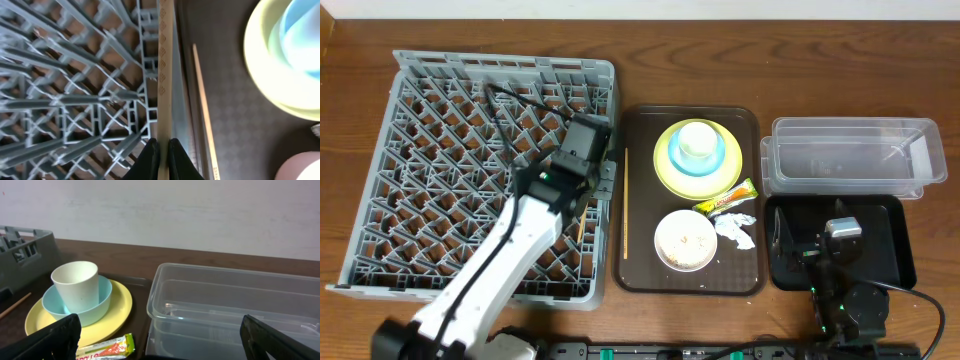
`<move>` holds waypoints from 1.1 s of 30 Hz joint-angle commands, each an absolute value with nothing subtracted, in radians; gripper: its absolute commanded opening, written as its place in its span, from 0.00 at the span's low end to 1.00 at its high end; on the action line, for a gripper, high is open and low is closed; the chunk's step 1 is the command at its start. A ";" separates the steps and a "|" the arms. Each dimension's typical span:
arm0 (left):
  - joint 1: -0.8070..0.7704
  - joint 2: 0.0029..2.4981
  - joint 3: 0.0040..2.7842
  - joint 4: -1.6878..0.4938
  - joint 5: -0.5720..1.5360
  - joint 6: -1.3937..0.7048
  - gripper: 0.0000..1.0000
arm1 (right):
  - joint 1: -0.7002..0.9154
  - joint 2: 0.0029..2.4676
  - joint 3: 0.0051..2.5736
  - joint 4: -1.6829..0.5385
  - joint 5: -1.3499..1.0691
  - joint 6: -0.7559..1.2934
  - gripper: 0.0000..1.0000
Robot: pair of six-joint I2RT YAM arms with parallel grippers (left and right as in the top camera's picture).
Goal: Sort waste into correct bins and load items into the dishwasher
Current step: 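Carry the chopstick left and place it into the dish rack, then return the left gripper to the tray and grasp the second chopstick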
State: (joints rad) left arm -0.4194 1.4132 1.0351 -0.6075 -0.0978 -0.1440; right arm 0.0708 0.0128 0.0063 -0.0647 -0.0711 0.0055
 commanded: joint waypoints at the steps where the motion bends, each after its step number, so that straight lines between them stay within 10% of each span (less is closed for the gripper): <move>1: -0.395 1.477 1.034 -0.612 -0.064 -0.110 0.08 | 0.077 0.011 0.006 -0.069 -0.072 -0.005 0.99; 8: -0.358 1.528 1.034 -0.609 -0.071 -0.147 0.08 | 0.077 0.011 0.006 -0.069 -0.071 -0.005 0.99; 11: -0.358 1.528 1.034 -0.610 -0.071 -0.147 0.43 | 0.077 0.011 0.006 -0.069 -0.071 -0.005 0.99; 13: -0.358 1.527 1.034 -0.611 -0.071 -0.147 0.45 | 0.077 0.012 0.006 -0.069 -0.071 -0.005 0.99; 22: -0.369 1.410 1.105 -0.693 0.006 -0.229 0.45 | 0.077 0.012 0.006 -0.069 -0.071 -0.005 0.99; 33: -0.601 1.325 1.103 -0.718 0.013 -0.384 0.15 | 0.077 0.012 0.006 -0.069 -0.072 -0.005 0.99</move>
